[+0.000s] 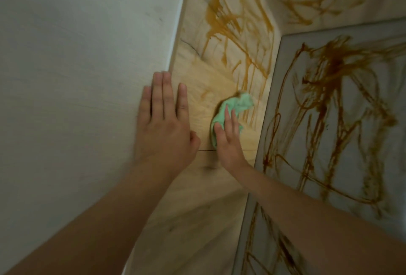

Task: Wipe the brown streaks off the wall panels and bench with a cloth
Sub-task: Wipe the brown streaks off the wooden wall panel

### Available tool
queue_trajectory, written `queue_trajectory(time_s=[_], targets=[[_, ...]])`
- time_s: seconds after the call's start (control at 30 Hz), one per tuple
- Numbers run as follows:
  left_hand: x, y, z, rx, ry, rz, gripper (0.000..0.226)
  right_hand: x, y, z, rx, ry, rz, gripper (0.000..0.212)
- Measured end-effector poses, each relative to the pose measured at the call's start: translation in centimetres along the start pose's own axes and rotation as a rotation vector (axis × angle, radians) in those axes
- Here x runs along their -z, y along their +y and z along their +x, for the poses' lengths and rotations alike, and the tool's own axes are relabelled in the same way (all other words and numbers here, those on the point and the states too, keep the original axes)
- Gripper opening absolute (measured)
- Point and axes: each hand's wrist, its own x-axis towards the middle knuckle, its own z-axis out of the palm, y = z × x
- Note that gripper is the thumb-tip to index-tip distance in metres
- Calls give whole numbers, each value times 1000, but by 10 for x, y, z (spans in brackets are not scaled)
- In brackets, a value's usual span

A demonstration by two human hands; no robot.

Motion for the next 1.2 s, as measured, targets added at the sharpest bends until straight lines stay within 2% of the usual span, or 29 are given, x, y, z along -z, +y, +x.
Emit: queue_trajectory(time_s=[0.1,0.37,0.5,0.57,0.63,0.77,0.87,0.97,1.03,1.1,1.2], targets=[[-8,-1,1,-10,20,29,104,22,23,41,-52,71,-9,58],[-17,-1,1,-12,52,29,102,62,119,119,-496,225,45,66],[-18,0,2,-17,54,17,101,67,115,139,-602,293,88,64],[-17,0,2,-15,51,10,101,64,90,139,-556,329,107,61],[-15,0,2,-12,45,8,101,58,57,133,-424,340,109,60],[-11,0,4,-9,30,-17,102,34,-19,111,-104,282,126,54],[-6,-1,5,-19,25,-38,101,12,-72,79,210,180,28,53],[-5,-2,4,-26,29,-64,97,0,-86,62,481,67,-118,54],[-4,-2,4,-22,23,-73,97,6,-80,71,588,63,-195,52],[-6,-2,4,-17,16,-72,97,14,-68,91,584,113,-246,52],[-11,-1,4,-19,30,-86,94,32,-45,128,316,231,-160,53]])
